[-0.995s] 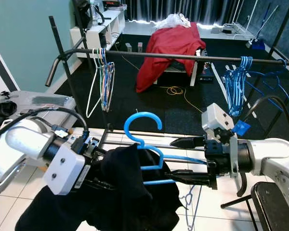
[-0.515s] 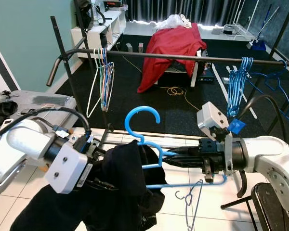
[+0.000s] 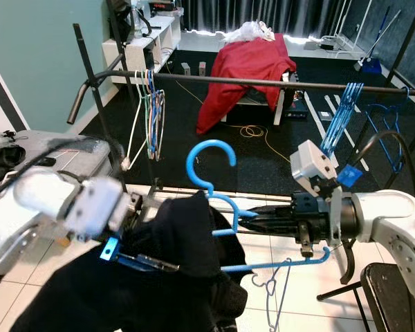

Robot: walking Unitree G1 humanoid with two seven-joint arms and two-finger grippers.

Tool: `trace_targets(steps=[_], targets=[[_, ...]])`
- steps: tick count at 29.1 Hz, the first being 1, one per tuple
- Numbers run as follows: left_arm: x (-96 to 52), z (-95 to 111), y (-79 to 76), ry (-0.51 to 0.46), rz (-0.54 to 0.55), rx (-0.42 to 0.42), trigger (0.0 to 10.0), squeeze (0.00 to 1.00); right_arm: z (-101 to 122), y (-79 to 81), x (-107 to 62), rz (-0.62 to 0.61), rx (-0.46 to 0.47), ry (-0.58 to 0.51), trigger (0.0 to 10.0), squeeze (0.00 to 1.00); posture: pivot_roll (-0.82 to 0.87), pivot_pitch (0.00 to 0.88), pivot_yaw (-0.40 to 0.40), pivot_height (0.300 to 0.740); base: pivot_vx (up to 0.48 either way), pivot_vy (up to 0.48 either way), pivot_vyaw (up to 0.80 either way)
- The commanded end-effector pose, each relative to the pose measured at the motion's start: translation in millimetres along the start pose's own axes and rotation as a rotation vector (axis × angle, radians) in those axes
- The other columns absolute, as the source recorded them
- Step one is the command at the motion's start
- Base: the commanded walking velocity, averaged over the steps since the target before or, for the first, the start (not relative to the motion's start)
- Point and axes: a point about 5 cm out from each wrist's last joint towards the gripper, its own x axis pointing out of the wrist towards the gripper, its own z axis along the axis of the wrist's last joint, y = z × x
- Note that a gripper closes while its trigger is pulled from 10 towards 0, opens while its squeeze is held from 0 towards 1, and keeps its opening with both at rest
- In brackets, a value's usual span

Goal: Hang hanger

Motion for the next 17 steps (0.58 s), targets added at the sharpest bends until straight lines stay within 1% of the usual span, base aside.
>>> trace_targets(steps=[1, 4, 5, 6, 8, 9, 10, 11, 12, 13, 14, 15, 16, 17], targets=[[6.2, 12.9, 0.2, -0.085, -0.029, 0.037, 10.0, 1.00, 1.6, -6.1, -4.0, -0.060, -0.009, -0.001, 0.0, 0.00, -0.11, 0.000, -0.017, 0.740, 0.000, 0.000, 0.00], [3.7, 11.8, 1.6, -0.095, -0.015, 0.019, 10.0, 1.00, 3.5, -6.5, -5.0, -0.067, -0.016, -0.006, 0.0, 0.00, -0.11, 0.000, -0.012, 0.740, 0.000, 0.000, 0.00], [-3.0, 10.0, 5.6, -0.121, 0.037, -0.008, 10.0, 1.00, 8.0, -7.5, -8.3, -0.084, -0.031, -0.020, 0.0, 0.00, -0.11, 0.000, -0.010, 0.740, 0.000, 0.000, 0.00], [-3.0, 10.0, 5.6, -0.121, 0.037, -0.008, 10.0, 1.00, 8.0, -7.5, -8.3, -0.084, -0.031, -0.020, 0.0, 0.00, -0.11, 0.000, -0.010, 0.740, 0.000, 0.000, 0.00], [-25.3, 11.4, 18.3, -0.209, 0.213, -0.045, 10.0, 1.00, 21.0, -10.1, -20.1, -0.134, -0.071, -0.059, 0.0, 0.00, -0.11, 0.004, -0.005, 0.740, 0.000, 0.000, 0.00], [-25.3, 11.4, 18.3, -0.209, 0.213, -0.045, 10.0, 1.00, 21.0, -10.1, -20.1, -0.134, -0.071, -0.059, 0.0, 0.00, -0.11, 0.004, -0.005, 0.740, 0.000, 0.000, 0.00], [-35.0, 12.6, 23.0, -0.232, 0.291, -0.046, 10.0, 1.00, 25.1, -11.2, -24.9, -0.155, -0.087, -0.069, 0.0, 0.00, -0.12, 0.005, -0.002, 0.740, 0.000, 0.000, 0.00], [-43.1, 11.0, 24.6, -0.223, 0.345, -0.046, 10.0, 1.00, 28.2, -12.1, -29.2, -0.172, -0.099, -0.077, 0.0, 0.00, -0.12, 0.005, -0.002, 0.740, 0.000, 0.000, 0.00], [-43.1, 11.0, 24.6, -0.223, 0.345, -0.046, 10.0, 1.00, 28.2, -12.1, -29.2, -0.172, -0.099, -0.077, 0.0, 0.00, -0.12, 0.005, -0.002, 0.740, 0.000, 0.000, 0.00], [-48.6, 8.3, 24.3, -0.198, 0.374, -0.049, 10.0, 1.00, 30.0, -12.9, -32.4, -0.185, -0.107, -0.079, 0.0, 0.00, -0.12, 0.005, -0.002, 0.740, 0.000, 0.000, 0.00], [-58.1, 1.8, 21.0, -0.152, 0.398, -0.071, 10.0, 0.35, 32.1, -13.6, -37.3, -0.201, -0.114, -0.078, 0.0, 0.00, -0.11, 0.008, 0.000, 0.740, 0.000, 0.000, 0.00], [-58.1, 1.8, 21.0, -0.152, 0.398, -0.071, 10.0, 0.35, 32.1, -13.6, -37.3, -0.201, -0.114, -0.078, 0.0, 0.00, -0.11, 0.008, 0.000, 0.740, 0.000, 0.000, 0.00], [-67.2, -3.3, 17.8, -0.125, 0.417, -0.109, 10.0, 0.00, 33.6, -14.2, -41.5, -0.217, -0.121, -0.075, 0.0, 0.00, -0.11, 0.008, 0.000, 0.740, 0.000, 0.000, 0.00], [-75.3, -7.6, 14.4, -0.097, 0.429, -0.131, 10.0, 0.00, 34.2, -14.4, -44.3, -0.226, -0.124, -0.071, 0.0, 0.00, -0.11, 0.010, 0.001, 0.740, 0.000, 0.000, 0.00]])
